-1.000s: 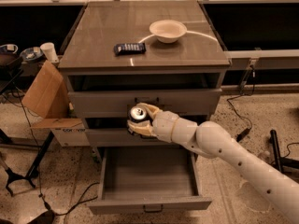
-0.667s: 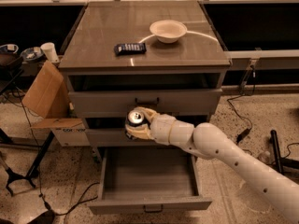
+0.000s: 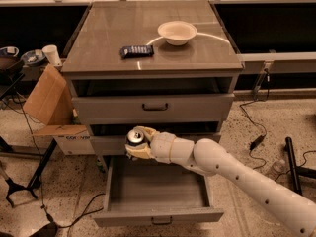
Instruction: Place pepsi can into bottom drawer
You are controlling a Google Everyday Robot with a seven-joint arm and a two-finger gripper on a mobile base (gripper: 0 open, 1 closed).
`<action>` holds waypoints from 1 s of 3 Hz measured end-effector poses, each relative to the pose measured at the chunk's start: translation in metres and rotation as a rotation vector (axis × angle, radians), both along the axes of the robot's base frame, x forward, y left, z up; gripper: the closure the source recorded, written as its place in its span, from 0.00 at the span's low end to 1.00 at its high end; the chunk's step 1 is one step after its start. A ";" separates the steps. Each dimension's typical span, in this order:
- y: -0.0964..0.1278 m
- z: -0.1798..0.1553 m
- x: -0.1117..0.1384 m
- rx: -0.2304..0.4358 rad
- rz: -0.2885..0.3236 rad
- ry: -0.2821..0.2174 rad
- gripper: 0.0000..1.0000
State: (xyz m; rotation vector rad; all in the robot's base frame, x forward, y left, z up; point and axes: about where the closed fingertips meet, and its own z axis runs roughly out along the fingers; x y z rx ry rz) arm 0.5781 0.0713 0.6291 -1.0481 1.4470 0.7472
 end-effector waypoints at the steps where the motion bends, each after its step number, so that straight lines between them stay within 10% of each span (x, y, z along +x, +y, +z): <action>1: 0.019 -0.022 -0.003 0.011 0.012 0.031 1.00; 3: 0.039 -0.047 -0.007 0.030 0.020 0.078 1.00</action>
Offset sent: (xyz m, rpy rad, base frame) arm -0.0108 0.0599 -0.0795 0.0526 0.1411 0.0214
